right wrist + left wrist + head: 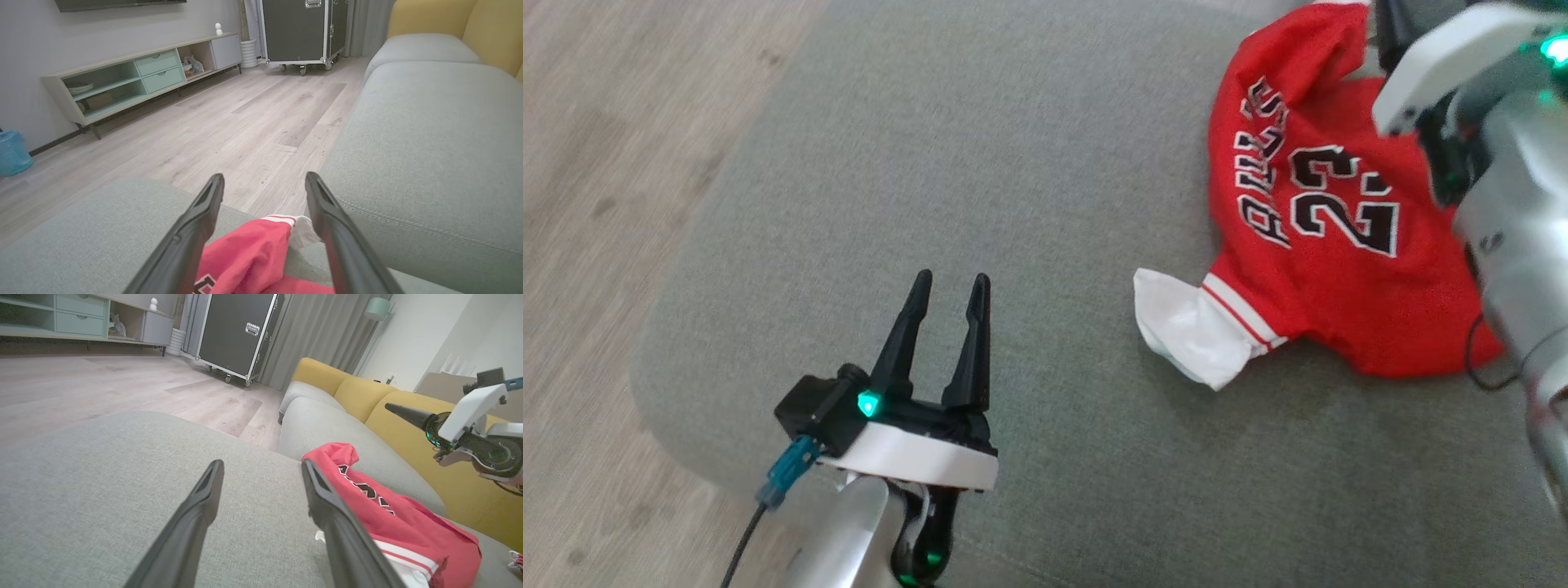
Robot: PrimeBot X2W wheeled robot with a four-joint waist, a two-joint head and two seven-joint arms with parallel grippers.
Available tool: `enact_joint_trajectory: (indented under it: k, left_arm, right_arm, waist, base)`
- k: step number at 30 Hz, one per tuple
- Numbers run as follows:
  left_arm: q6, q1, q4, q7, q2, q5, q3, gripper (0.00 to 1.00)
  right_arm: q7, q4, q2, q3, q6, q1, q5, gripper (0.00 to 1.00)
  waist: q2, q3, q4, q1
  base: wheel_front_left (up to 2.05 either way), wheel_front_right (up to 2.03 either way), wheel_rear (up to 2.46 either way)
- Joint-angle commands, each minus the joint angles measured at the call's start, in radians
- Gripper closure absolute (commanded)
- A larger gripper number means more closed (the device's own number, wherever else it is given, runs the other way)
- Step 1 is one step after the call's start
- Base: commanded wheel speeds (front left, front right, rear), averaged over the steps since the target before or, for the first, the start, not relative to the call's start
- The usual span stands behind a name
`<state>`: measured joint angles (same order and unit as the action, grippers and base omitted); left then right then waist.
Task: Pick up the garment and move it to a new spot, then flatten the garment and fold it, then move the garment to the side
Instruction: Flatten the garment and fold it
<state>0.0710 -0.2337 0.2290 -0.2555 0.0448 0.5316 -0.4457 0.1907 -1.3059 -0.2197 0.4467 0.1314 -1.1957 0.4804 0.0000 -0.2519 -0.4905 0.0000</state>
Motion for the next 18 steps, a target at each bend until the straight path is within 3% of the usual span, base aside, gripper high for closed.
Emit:
enact_joint_trajectory:
  k: [1,8,18]
  left_arm:
    - [0.002,-0.005,-0.021,-0.006,0.005,-0.013,0.045,0.00]
    - [0.018,0.023,0.014,-0.006,0.005,-0.056,0.126,0.00]
    - [0.033,0.066,0.013,-0.006,0.005,-0.096,0.216,0.00]
  right_arm:
    - [0.029,0.030,0.024,0.020,-0.001,0.014,-0.014,0.00]
    - [0.070,0.179,0.019,-0.015,-0.001,0.225,-0.015,0.00]
    - [0.071,0.502,0.038,-0.197,-0.001,0.578,-0.169,0.00]
  waist:
    - [0.0000,0.036,0.024,0.0000]
    - [0.0000,0.164,0.132,0.0000]
    - [0.0000,0.222,0.288,0.0000]
  base:
    - [0.00,0.00,0.00]
    - [0.00,0.00,0.00]
    - [0.00,0.00,0.00]
